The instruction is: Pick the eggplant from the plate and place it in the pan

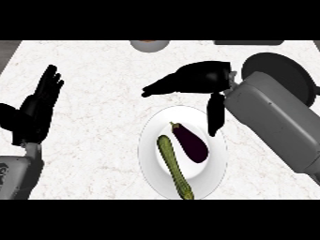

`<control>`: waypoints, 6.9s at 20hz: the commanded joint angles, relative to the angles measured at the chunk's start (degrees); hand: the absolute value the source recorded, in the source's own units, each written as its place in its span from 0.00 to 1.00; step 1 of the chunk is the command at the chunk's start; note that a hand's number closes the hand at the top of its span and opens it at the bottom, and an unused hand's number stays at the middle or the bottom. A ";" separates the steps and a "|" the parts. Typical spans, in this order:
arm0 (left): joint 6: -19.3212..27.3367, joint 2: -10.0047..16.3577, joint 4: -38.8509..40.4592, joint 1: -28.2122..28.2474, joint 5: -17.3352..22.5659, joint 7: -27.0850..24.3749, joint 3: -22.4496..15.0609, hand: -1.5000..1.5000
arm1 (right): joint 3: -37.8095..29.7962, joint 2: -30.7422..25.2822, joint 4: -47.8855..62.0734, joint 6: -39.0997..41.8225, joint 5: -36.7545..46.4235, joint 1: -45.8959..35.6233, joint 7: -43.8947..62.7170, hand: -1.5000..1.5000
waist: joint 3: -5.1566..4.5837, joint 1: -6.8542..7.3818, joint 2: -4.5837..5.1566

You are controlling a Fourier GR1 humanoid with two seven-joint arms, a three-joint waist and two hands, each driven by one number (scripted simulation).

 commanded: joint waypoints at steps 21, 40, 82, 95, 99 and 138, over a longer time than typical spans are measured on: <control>-2.07 -1.81 1.16 -1.64 -2.83 0.90 3.22 0.50 | 6.57 5.61 3.29 -0.37 18.83 6.41 -7.70 0.00 | 0.01 -0.43 -0.04; -4.78 -2.65 -0.68 -0.32 -3.21 1.70 5.80 0.50 | 7.61 11.47 10.95 -4.23 36.02 5.67 -8.38 0.00 | 0.00 0.05 0.03; -3.96 -3.66 -2.86 4.81 -5.85 0.49 9.01 0.50 | -21.05 20.21 -9.44 -39.23 40.23 27.13 32.58 1.00 | -0.04 -5.20 -1.92; -4.73 -6.59 -3.70 3.58 -7.01 1.36 5.35 0.50 | -38.73 15.83 -34.63 -36.07 28.11 32.14 40.38 1.00 | 0.03 -0.96 -0.18; -5.10 -5.96 0.41 0.55 -7.45 0.45 6.50 0.50 | -47.33 11.25 -21.49 -39.24 23.99 26.27 34.24 1.00 | 0.03 -0.29 0.14; -6.44 -7.86 -0.69 -1.83 -8.05 0.53 4.30 0.50 | -72.64 -10.99 50.03 -47.00 15.83 9.64 -12.02 0.00 | 0.49 3.97 1.97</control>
